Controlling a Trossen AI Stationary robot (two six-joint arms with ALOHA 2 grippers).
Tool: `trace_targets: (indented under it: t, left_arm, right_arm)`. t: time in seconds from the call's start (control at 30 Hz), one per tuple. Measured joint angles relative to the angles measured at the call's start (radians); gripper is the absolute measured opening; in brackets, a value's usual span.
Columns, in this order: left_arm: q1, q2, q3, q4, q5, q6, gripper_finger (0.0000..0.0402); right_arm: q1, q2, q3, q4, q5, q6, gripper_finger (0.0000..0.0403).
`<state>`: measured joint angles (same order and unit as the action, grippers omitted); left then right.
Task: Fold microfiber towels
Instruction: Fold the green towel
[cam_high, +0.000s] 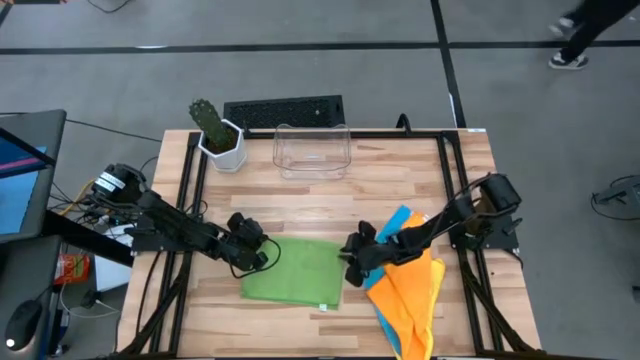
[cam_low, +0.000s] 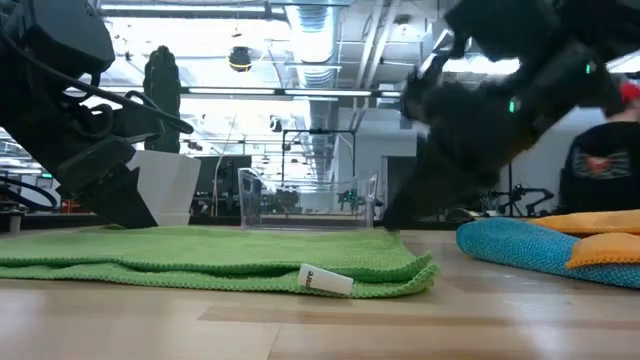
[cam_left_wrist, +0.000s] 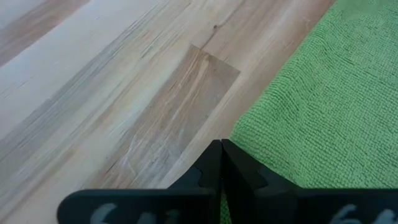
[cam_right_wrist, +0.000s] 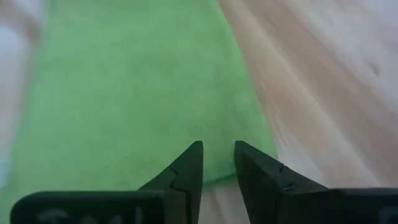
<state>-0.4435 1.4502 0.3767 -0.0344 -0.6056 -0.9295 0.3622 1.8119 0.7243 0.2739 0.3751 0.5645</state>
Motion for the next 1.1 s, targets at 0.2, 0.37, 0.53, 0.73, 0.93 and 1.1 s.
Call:
trace_targets:
  t: [0.2,0.37,0.53,0.73,0.93,1.1]
  left_arm:
    - [0.000,0.000,0.000,-0.001,0.006,0.000,0.0000]
    - [0.000,-0.045,-0.002,-0.013,0.039,0.002,0.0000]
    - [0.001,-0.159,-0.002,-0.069,0.042,0.054,0.0000]
    - [0.002,-0.299,-0.003,-0.126,0.013,0.023,0.0000]
    - [0.002,-0.322,-0.001,0.111,-0.006,0.105,0.0000]
    - [0.009,-0.238,-0.001,0.261,-0.010,0.136,0.0000]
  right_arm:
    - [0.001,0.050,0.004,-0.018,0.004,0.069,0.0117]
    - [0.011,0.018,0.000,-0.024,-0.011,0.056,0.0117]
    - [0.010,-0.063,-0.003,-0.052,0.000,0.009,0.0117]
    - [-0.013,-0.147,-0.002,-0.062,-0.007,-0.044,0.0118]
    - [-0.063,-0.154,0.003,-0.115,-0.146,-0.069,0.0144]
    - [-0.103,-0.153,0.009,-0.209,-0.163,-0.075,0.0196]
